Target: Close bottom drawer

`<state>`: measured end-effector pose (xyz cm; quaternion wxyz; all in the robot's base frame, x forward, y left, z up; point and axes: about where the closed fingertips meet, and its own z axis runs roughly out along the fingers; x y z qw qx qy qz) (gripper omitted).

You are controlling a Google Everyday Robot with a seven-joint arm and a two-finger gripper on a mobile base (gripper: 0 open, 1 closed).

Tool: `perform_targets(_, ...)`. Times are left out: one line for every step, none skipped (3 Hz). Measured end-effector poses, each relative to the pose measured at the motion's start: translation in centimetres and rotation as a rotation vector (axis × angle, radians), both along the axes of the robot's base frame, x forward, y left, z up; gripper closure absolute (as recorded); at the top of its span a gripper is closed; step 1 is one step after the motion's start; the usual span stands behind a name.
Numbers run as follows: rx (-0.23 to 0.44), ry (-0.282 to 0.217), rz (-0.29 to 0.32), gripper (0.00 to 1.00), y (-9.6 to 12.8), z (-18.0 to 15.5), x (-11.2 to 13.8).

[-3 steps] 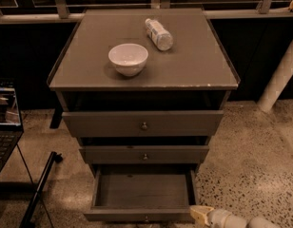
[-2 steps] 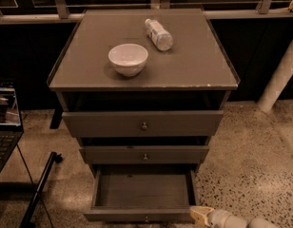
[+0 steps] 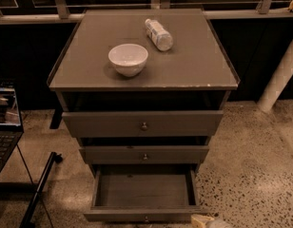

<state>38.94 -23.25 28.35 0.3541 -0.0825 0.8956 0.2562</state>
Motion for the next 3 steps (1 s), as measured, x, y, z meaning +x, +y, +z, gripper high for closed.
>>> perform_targets(-0.037, 0.016, -0.081, 1.0, -1.2, -3.6, -0.6)
perform_targets(-0.043, 0.05, -0.123, 1.0, -2.1, -6.7, -0.8)
perform_targets(-0.019, 0.101, -0.105, 1.0, -2.6, -10.1, -0.5)
